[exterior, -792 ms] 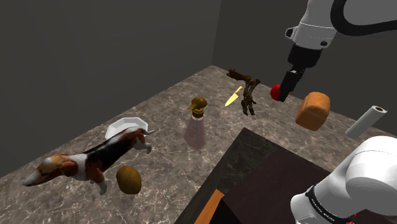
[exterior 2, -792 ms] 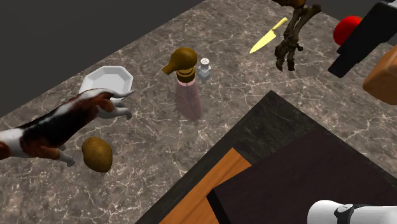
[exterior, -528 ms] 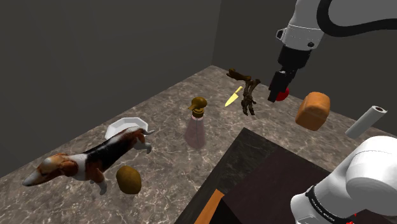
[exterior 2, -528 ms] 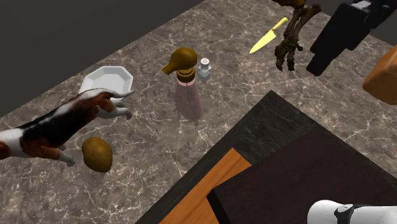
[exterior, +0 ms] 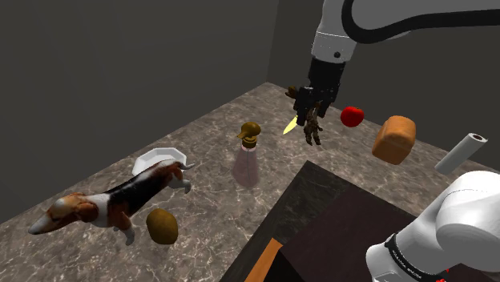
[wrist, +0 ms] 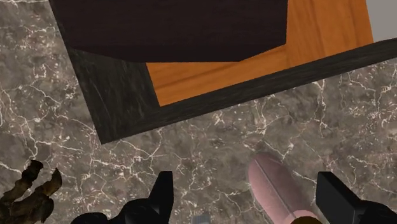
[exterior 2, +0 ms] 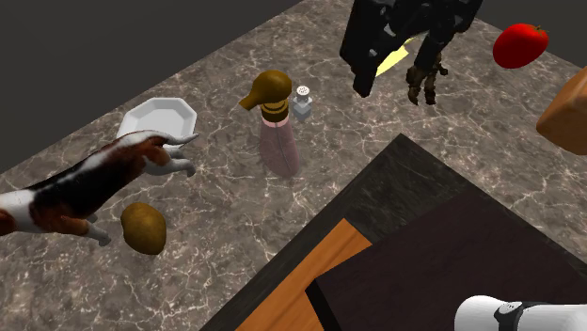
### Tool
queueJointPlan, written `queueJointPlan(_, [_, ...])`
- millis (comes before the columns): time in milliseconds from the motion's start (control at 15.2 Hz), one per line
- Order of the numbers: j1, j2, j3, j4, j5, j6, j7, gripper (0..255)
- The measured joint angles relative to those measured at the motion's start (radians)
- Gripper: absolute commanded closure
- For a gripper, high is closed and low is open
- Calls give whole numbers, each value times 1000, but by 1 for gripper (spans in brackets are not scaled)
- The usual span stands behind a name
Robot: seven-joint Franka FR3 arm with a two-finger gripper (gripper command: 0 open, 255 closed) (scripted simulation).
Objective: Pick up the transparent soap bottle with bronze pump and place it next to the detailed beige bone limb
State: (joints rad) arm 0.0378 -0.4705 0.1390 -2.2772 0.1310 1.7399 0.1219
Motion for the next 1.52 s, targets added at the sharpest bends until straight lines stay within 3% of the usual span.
queueJointPlan(792, [9, 454, 92, 365, 38, 101, 304, 0])
queueJointPlan(1518, [22, 506, 105, 322, 39, 201, 331, 0])
